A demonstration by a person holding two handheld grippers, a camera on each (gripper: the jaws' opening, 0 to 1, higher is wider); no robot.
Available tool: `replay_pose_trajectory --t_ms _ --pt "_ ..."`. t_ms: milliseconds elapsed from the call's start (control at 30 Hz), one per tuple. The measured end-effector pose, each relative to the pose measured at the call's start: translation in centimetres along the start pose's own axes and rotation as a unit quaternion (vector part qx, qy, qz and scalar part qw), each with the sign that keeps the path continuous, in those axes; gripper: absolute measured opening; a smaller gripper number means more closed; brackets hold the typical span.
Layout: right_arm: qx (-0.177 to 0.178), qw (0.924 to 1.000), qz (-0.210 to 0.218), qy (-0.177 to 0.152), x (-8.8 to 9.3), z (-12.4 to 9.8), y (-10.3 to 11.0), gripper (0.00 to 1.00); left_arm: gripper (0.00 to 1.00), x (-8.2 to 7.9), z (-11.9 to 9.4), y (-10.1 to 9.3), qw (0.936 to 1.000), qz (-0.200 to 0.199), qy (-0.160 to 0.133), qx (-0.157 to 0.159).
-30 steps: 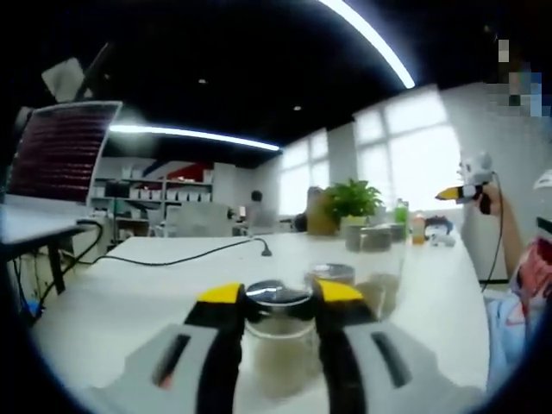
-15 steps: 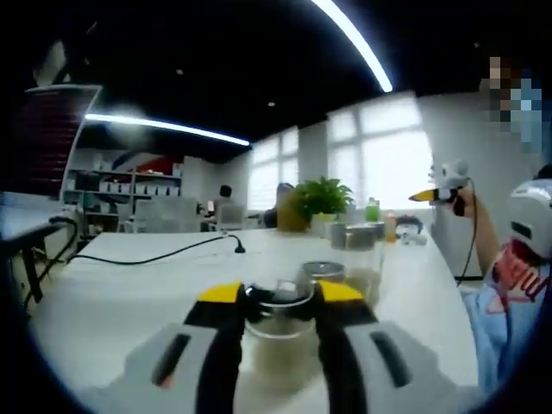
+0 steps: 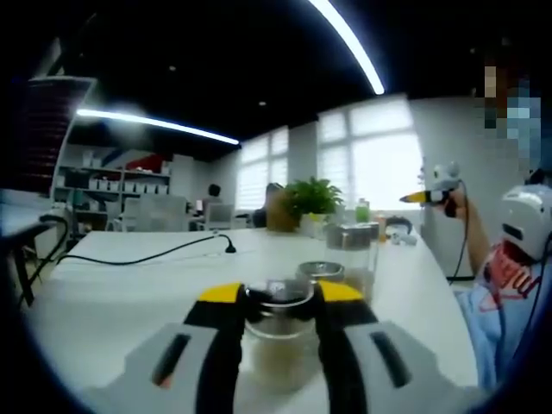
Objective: Rotate the seasoning bottle until the label or dispensing opening points toward the visible target arrow and the bottle remains upright within the marked orientation range
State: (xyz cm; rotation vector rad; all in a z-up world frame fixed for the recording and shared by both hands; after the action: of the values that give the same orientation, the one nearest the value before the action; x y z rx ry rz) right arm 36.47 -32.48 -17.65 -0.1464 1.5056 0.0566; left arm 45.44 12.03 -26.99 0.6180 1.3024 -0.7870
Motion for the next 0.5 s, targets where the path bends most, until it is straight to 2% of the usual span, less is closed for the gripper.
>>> replay_pose_trajectory --t_ms 500 --pt "0.001 1.0000 0.002 0.002 0.16 0.13 -0.12 0.97 0.34 -0.02 0.18 -0.11 1.0000 -0.006 0.003 0.006"
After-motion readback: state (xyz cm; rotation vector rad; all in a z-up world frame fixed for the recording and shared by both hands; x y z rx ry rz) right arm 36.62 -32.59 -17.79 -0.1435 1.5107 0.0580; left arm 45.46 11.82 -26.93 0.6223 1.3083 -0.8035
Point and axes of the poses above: the point that each gripper's makers call its tool centre point, and the gripper's own axes: z roughly forward along the fingers, y roughly to its left, x roughly out of its underside, the point moved 2 cm from there along -z, roughly backward along the fingers, and after that the axes turned 6 degrees about -y, right-handed, at the moved point
